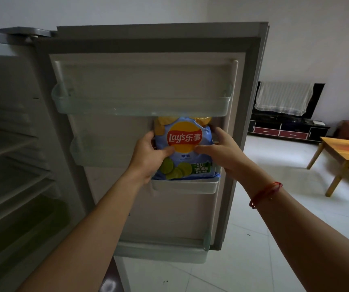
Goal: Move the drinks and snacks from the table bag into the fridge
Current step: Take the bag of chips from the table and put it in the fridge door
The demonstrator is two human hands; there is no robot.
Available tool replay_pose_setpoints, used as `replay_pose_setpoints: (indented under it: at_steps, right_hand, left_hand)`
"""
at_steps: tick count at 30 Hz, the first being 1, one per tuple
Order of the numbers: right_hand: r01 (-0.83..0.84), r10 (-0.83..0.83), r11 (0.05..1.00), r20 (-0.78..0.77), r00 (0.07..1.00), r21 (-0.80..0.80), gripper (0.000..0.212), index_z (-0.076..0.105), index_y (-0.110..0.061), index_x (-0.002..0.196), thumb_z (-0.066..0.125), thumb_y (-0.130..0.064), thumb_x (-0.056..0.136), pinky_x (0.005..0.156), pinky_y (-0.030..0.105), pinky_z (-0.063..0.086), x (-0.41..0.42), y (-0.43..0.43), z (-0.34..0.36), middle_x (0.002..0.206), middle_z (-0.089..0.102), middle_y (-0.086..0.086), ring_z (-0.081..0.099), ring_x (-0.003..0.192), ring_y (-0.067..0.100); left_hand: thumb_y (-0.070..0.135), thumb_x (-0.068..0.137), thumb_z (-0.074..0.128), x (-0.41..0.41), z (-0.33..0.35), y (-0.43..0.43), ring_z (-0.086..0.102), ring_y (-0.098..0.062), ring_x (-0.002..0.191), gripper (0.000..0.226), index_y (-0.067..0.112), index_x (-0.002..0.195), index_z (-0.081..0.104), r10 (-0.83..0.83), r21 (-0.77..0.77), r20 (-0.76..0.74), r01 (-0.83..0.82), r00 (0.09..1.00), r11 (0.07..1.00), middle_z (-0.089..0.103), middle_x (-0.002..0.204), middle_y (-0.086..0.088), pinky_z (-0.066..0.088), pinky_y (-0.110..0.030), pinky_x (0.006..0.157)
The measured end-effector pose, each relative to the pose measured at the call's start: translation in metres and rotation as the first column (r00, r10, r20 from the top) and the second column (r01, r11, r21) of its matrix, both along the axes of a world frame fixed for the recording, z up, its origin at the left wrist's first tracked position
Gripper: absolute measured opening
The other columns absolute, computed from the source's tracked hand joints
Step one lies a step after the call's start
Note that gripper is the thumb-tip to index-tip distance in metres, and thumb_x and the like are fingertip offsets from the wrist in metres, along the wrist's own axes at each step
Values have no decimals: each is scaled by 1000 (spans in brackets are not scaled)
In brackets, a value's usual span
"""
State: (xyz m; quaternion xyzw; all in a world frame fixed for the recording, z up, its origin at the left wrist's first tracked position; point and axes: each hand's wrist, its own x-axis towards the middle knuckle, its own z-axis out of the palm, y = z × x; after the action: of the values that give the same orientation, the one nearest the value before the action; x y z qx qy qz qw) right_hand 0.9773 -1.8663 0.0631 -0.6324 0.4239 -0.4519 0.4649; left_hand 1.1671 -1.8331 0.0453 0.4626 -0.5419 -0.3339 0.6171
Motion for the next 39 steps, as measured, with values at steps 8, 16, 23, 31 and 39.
replay_pose_setpoints:
  at_steps: [8, 16, 23, 31, 39]
  right_hand:
    - [38, -42, 998, -80, 996, -42, 59, 54, -15, 126, 81, 2, 77, 84, 37, 60, 0, -12, -18, 116, 68, 3, 69, 104, 19]
    - [118, -132, 990, -227, 965, -75, 44, 53, -14, 123, 77, -11, 86, 93, 42, 57, 1, -21, -30, 118, 66, 6, 65, 109, 22]
    - [145, -164, 986, -295, 941, -85, 39, 55, -14, 121, 74, -20, 88, 94, 47, 58, 3, -19, -31, 115, 66, 6, 65, 107, 23]
    - [152, -185, 981, -329, 926, -122, 41, 56, -15, 120, 76, -29, 87, 91, 45, 59, 0, -4, -22, 113, 68, 4, 67, 103, 21]
    - [127, -189, 976, -400, 897, -176, 44, 56, -14, 127, 71, -34, 91, 91, 48, 58, -9, 22, -21, 117, 68, 5, 67, 106, 25]
  left_hand:
    - [7, 81, 77, -1, -20, -13, 67, -8, 96, 35, 26, 106, 61, 17, 15, 37, -18, 999, 1000, 69, 103, 9, 57, -27, 80]
    - [13, 85, 75, 2, -32, -23, 67, -18, 99, 30, 17, 112, 61, 90, 80, 119, -100, 989, 992, 68, 106, 0, 57, -38, 84]
    - [22, 88, 73, 1, -35, -20, 66, -20, 103, 33, 17, 118, 62, 108, 87, 161, -123, 981, 989, 68, 114, -1, 56, -45, 90]
    - [27, 92, 68, -1, -30, -8, 65, -18, 102, 31, 16, 119, 60, 116, 75, 227, -136, 967, 988, 67, 114, 0, 56, -41, 89]
    - [29, 93, 65, 2, -27, 21, 64, -15, 104, 14, 39, 99, 58, 109, 89, 248, -135, 963, 987, 67, 104, 12, 54, -39, 94]
